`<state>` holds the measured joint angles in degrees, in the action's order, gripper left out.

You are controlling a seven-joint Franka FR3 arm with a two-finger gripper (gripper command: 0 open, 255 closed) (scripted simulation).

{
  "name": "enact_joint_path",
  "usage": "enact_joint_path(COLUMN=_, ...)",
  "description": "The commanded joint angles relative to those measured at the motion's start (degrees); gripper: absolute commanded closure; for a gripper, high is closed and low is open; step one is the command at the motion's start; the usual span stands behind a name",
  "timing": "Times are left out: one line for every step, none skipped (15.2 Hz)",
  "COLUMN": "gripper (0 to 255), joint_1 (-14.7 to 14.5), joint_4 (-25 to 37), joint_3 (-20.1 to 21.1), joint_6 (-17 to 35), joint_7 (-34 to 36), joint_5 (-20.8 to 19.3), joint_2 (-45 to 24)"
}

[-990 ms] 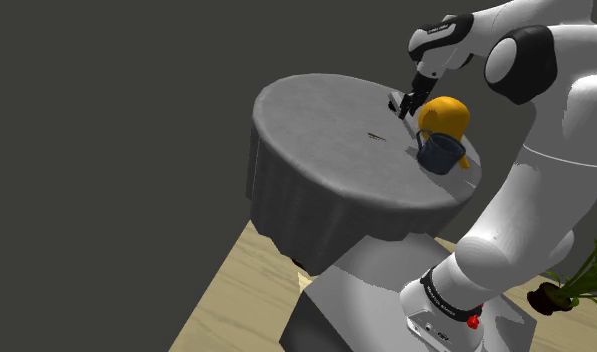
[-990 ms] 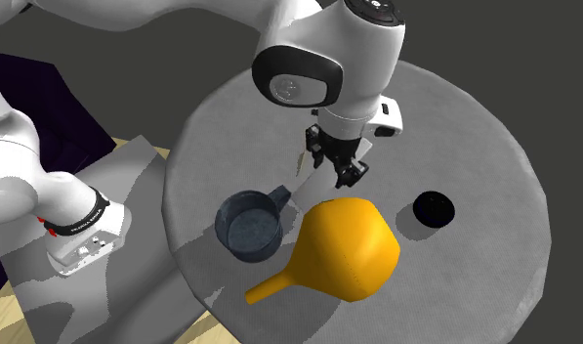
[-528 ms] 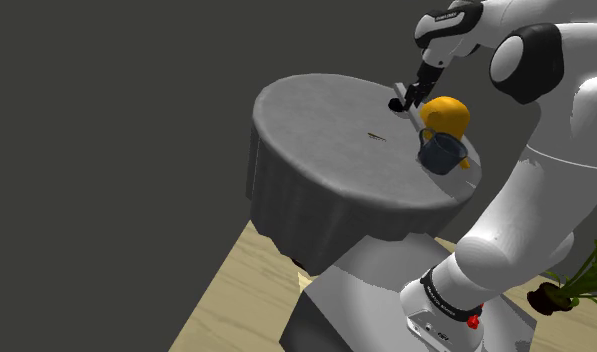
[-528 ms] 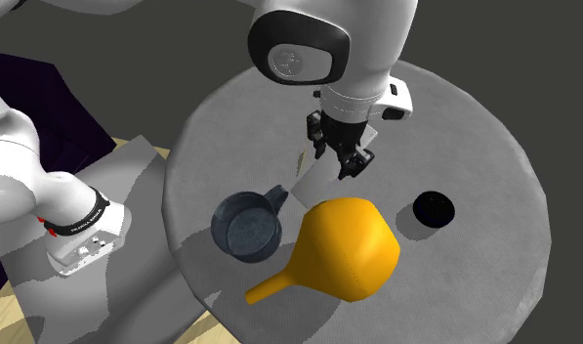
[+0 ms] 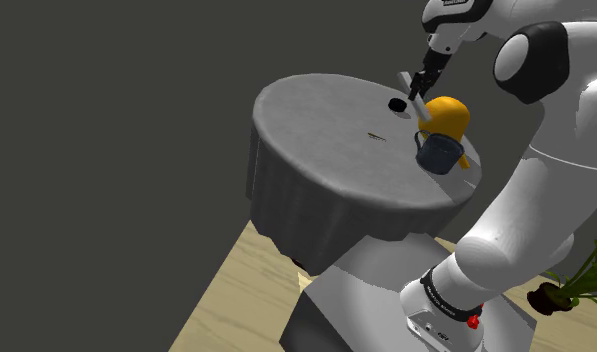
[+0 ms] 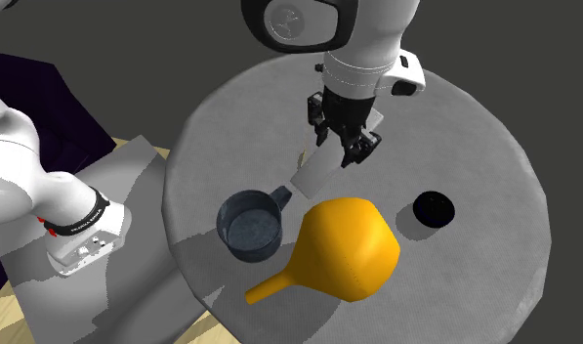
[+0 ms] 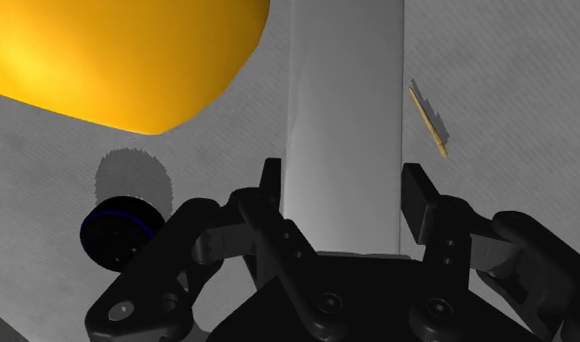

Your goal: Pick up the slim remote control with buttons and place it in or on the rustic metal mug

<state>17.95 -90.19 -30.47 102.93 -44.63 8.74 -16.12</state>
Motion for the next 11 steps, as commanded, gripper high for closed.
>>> enact_joint_path(gripper=255, joint_1=0.1, joint_4=1.1, joint_3=-0.1, joint_6=-1.2, joint_7=0.0, joint_5=-0.1, joint_2=0.1)
enact_joint_path(gripper=255, joint_1=-0.4, joint_4=-2.0, joint_3=-0.4, joint_6=-0.3, joint_7=0.0, joint_5=-1.2, joint_2=2.6)
enact_joint_path(gripper=255, joint_1=-0.8, joint_4=-4.9, joint_3=-0.8, joint_6=0.6, joint_7=0.0, joint_5=-2.4, joint_2=5.0)
enact_joint_path(gripper=255, joint_1=-1.1, joint_4=-7.7, joint_3=-1.1, joint_6=1.3, joint_7=0.1, joint_5=-3.6, joint_2=7.4)
enact_joint_path(gripper=255, joint_1=-1.4, joint_4=-10.4, joint_3=-1.3, joint_6=1.9, joint_7=0.3, joint_5=-4.8, joint_2=9.7)
enact_joint_path(gripper=255, joint_1=-1.5, joint_4=-12.9, joint_3=-1.6, joint_6=2.5, joint_7=0.4, joint_5=-6.1, joint_2=12.1)
enact_joint_path(gripper=255, joint_1=-1.6, joint_4=-15.3, joint_3=-1.7, joint_6=2.9, joint_7=0.6, joint_5=-7.4, joint_2=14.4)
enact_joint_path(gripper=255, joint_1=-1.5, joint_4=-17.7, joint_3=-1.9, joint_6=3.3, joint_7=0.8, joint_5=-8.7, joint_2=16.8)
enact_joint_path(gripper=255, joint_1=-1.4, joint_4=-19.9, joint_3=-1.9, joint_6=3.6, joint_7=1.0, joint_5=-10.0, joint_2=19.1)
enact_joint_path(gripper=255, joint_1=-1.2, joint_4=-22.1, joint_3=-2.0, joint_6=3.8, joint_7=1.2, joint_5=-11.3, joint_2=21.4)
enact_joint_path(gripper=255, joint_1=-0.9, joint_4=-24.1, joint_3=-2.0, joint_6=3.9, joint_7=1.4, joint_5=-12.5, joint_2=23.6)
